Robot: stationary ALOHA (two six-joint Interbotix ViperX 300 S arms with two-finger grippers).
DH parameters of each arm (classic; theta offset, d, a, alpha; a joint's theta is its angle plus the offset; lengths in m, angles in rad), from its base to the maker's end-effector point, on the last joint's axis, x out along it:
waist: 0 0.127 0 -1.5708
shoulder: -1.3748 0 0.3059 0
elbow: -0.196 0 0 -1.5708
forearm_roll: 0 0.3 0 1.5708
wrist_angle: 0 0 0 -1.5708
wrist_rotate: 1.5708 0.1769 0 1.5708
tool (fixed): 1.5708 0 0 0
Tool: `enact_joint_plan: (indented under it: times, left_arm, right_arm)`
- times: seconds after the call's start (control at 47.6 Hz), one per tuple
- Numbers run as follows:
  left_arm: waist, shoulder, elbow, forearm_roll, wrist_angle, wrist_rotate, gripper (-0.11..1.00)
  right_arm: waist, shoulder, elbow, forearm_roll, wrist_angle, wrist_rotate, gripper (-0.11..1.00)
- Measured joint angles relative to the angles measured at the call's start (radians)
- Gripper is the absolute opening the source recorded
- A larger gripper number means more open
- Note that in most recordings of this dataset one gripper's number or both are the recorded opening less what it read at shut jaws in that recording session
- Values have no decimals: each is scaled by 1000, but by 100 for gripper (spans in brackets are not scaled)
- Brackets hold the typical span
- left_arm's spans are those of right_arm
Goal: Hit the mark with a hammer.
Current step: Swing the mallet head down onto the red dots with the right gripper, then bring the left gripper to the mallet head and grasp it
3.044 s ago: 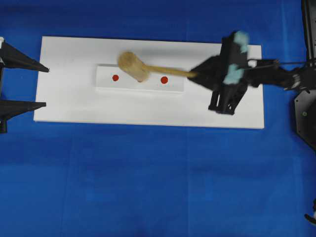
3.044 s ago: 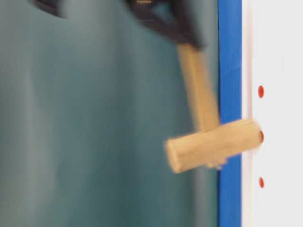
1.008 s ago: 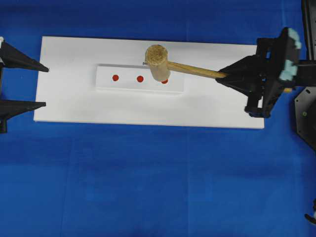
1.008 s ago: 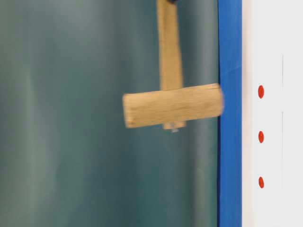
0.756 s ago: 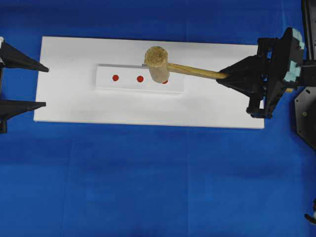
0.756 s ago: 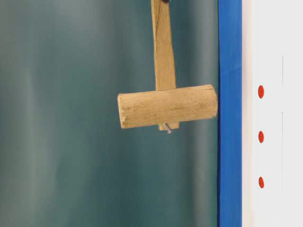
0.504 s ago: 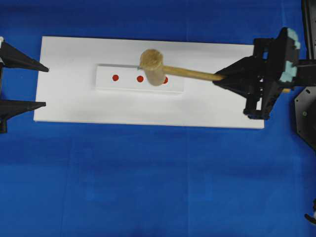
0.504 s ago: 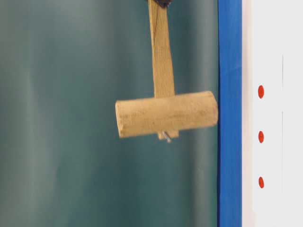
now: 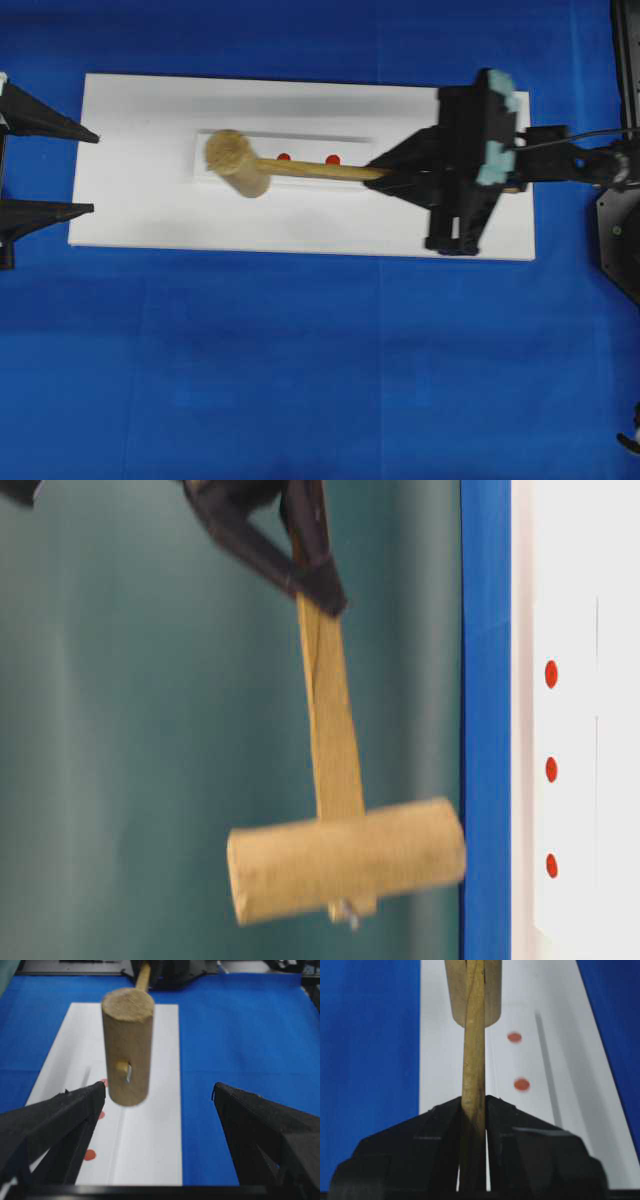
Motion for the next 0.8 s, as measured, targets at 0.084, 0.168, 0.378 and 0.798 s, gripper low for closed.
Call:
enact_joint_plan:
  times: [0.084,0.168,0.378,0.798]
  left_arm:
    - [2,-2,0,-2,0,0,90]
    - [2,0,0,0,2,0,90]
    - [3,0,0,0,6,0,90]
    - [26,101,8,0,-67,0,90]
  right_arm:
    - [3,37,-37,-6,0,0,4]
    - [3,72,-74,-9,0,2,4]
    - [3,117,-123,-11,2,0,4]
    - [3,118,-126,-12,2,0,4]
